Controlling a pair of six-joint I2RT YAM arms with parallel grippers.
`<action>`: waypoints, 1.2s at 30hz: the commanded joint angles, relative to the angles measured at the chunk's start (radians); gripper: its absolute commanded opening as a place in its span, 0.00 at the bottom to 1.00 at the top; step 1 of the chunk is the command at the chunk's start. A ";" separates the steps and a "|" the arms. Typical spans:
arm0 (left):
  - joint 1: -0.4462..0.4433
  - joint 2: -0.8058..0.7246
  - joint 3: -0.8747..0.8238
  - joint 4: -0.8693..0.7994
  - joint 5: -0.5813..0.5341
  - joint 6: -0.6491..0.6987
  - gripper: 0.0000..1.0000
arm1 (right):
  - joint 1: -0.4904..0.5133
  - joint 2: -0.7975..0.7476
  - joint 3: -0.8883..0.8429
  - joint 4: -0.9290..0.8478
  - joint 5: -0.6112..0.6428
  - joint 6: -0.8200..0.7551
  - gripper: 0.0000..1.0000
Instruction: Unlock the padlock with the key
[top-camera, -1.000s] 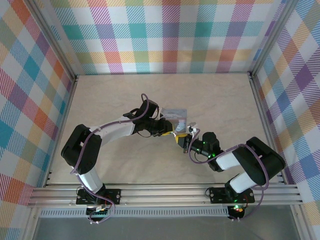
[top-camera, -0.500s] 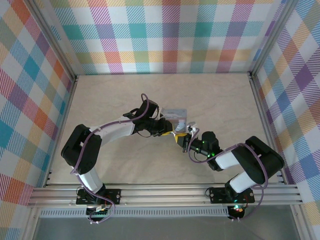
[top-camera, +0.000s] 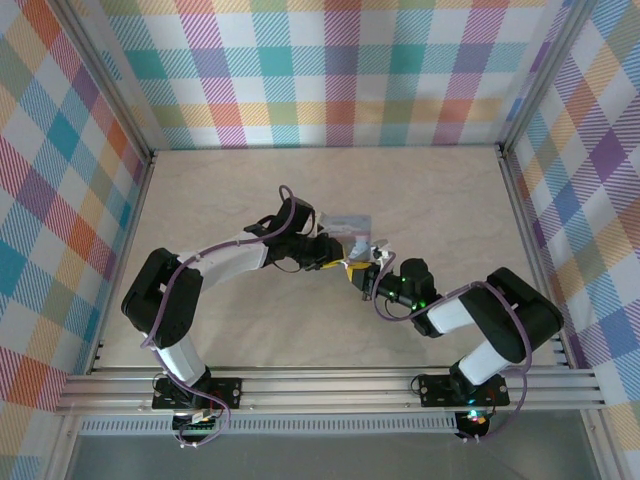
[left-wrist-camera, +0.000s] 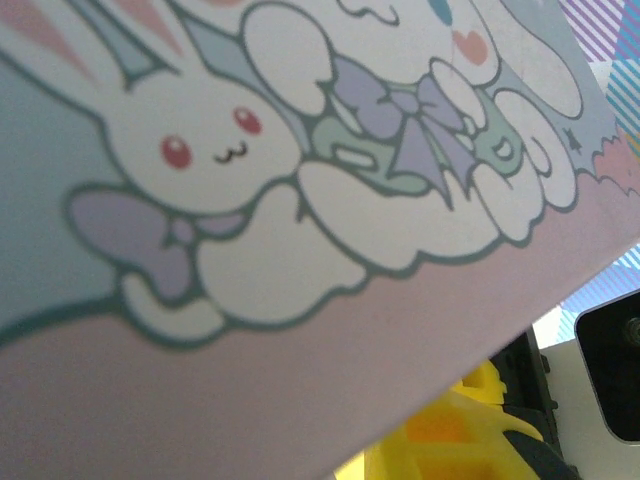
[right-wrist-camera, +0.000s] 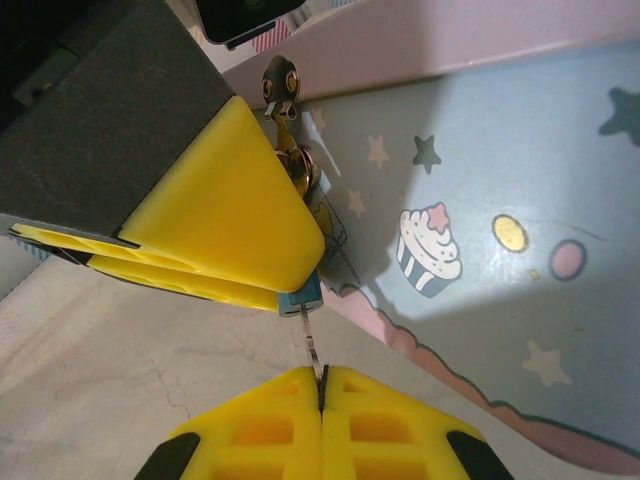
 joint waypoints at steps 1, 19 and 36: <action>-0.005 -0.019 0.016 0.039 0.033 -0.007 0.10 | 0.002 0.026 0.046 0.089 0.003 -0.001 0.00; -0.007 0.022 0.007 0.053 0.021 0.000 0.10 | 0.005 0.096 0.112 0.097 0.009 0.009 0.00; -0.001 0.134 -0.038 0.147 0.005 -0.018 0.10 | 0.065 0.351 0.119 0.221 0.077 0.176 0.00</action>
